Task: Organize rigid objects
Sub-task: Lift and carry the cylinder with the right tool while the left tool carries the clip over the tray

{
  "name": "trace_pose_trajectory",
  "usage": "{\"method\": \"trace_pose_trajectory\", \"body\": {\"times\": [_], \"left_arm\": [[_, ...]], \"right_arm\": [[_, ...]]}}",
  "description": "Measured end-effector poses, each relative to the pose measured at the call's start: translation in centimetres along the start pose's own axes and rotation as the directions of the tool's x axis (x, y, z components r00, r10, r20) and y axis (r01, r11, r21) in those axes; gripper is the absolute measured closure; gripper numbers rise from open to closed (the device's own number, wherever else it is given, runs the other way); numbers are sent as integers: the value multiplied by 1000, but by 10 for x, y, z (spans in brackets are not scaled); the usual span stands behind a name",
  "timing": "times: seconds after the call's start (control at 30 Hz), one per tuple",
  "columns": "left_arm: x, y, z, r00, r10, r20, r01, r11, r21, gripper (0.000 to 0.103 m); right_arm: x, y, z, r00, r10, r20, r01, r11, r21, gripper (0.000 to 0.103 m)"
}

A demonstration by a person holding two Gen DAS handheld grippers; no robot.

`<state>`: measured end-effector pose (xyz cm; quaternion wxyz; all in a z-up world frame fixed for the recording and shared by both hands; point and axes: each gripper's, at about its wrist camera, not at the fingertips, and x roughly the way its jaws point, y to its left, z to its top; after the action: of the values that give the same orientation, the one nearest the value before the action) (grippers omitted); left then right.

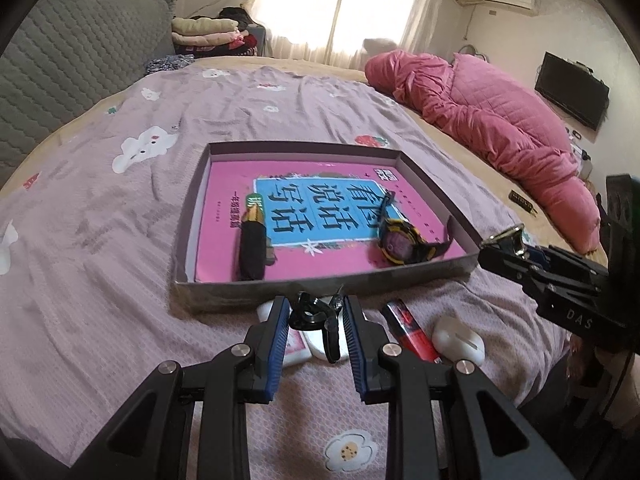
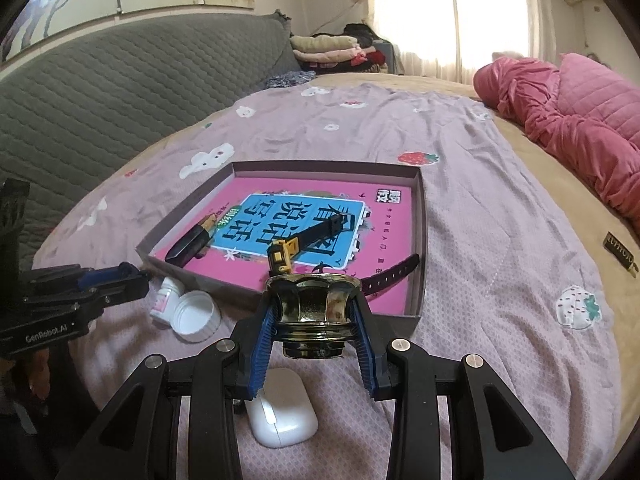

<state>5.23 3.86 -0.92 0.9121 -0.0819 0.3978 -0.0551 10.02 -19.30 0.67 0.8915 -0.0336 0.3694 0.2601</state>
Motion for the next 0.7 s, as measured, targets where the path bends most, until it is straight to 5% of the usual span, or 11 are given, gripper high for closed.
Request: {"method": "trace_pose_trajectory", "body": {"times": [0.7], "left_arm": [[13,19,17,999,8,38,-6,999,-41,75]], "right_arm": [[2,-10,12,998,17,52,-21,998,64,66]]}}
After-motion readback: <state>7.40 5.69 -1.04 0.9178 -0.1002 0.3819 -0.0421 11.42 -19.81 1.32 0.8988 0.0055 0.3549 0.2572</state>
